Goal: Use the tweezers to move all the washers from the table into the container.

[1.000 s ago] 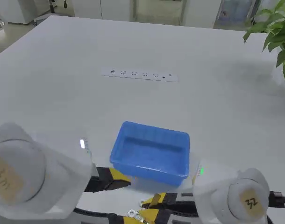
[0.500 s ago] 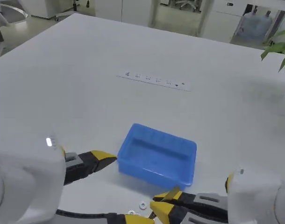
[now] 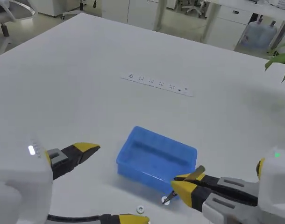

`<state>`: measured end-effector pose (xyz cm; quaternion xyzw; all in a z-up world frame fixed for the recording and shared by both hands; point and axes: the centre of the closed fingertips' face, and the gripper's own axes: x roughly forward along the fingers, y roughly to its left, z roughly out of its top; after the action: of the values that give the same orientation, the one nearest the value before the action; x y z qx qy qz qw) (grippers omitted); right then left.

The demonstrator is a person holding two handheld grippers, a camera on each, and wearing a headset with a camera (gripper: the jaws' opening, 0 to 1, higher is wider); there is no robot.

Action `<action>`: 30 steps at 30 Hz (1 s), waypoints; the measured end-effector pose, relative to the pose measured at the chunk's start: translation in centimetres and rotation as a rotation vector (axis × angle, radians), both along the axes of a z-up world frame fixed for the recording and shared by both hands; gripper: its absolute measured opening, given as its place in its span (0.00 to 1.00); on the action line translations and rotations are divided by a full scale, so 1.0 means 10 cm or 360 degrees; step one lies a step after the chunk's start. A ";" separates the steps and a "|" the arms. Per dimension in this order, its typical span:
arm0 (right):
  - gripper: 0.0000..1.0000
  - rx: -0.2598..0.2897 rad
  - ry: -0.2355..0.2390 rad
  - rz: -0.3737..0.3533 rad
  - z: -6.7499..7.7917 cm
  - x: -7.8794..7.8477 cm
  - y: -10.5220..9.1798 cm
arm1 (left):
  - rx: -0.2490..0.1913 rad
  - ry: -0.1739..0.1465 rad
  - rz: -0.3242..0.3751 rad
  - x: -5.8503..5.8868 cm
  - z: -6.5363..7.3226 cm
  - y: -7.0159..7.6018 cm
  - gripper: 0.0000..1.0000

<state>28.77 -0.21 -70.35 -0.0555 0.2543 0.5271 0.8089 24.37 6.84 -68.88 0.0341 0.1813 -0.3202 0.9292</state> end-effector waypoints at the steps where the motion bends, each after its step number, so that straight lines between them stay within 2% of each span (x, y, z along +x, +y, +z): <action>1: 0.02 0.0000 -0.0004 -0.0012 0.01 0.03 -0.01 | 0.0019 -0.0003 0.0010 0.00 -0.03 0.01 0.88; 2: 0.02 -0.0002 -0.0008 -0.0029 0.01 0.08 -0.02 | 0.0057 -0.0021 0.0030 0.01 -0.07 0.03 0.89; 4: 0.02 -0.0007 -0.0018 -0.0069 0.01 0.17 -0.04 | 0.0071 -0.0038 0.0067 0.02 -0.10 0.05 0.91; 7: 0.02 -0.0001 -0.0018 -0.0128 0.01 0.30 -0.07 | 0.0019 -0.0099 0.0141 0.07 -0.09 0.07 0.97; 8: 0.02 -0.0003 -0.0017 -0.0138 0.00 0.32 -0.08 | 0.0026 -0.0116 0.0138 0.06 -0.08 0.06 0.98; 10: 0.02 -0.0010 -0.0026 -0.0175 -0.01 0.41 -0.11 | 0.0133 -0.0194 0.0147 0.09 -0.05 0.09 0.98; 11: 0.02 -0.0010 -0.0020 -0.0183 -0.03 0.44 -0.11 | 0.0151 -0.0187 0.0145 0.08 -0.07 0.08 0.99; 13: 0.02 -0.0018 -0.0023 -0.0208 -0.05 0.50 -0.13 | 0.0135 -0.0183 0.0141 0.08 -0.07 0.08 0.99; 15: 0.02 -0.0031 -0.0027 -0.0218 -0.08 0.55 -0.14 | 0.0085 -0.0132 0.0148 0.08 -0.10 0.09 0.99; 16: 0.02 -0.0043 -0.0036 -0.0235 -0.09 0.59 -0.15 | 0.0064 -0.0123 0.0159 0.09 -0.10 0.12 0.99; 20: 0.02 -0.0085 -0.0059 -0.0241 -0.16 0.67 -0.15 | -0.0028 -0.0132 0.0192 0.09 -0.04 0.18 0.99; 24: 0.02 -0.0092 -0.0050 -0.0254 -0.23 0.74 -0.14 | -0.0034 -0.0129 0.0203 0.09 -0.05 0.19 0.97; 30: 0.02 -0.0122 0.0012 -0.0288 -0.43 0.82 -0.13 | -0.0015 -0.0139 0.0200 0.09 -0.04 0.20 0.96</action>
<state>36.99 -1.53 -74.63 -0.0614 0.2813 0.4420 0.8496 25.26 8.79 -69.32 0.0320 0.1409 -0.2603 0.9546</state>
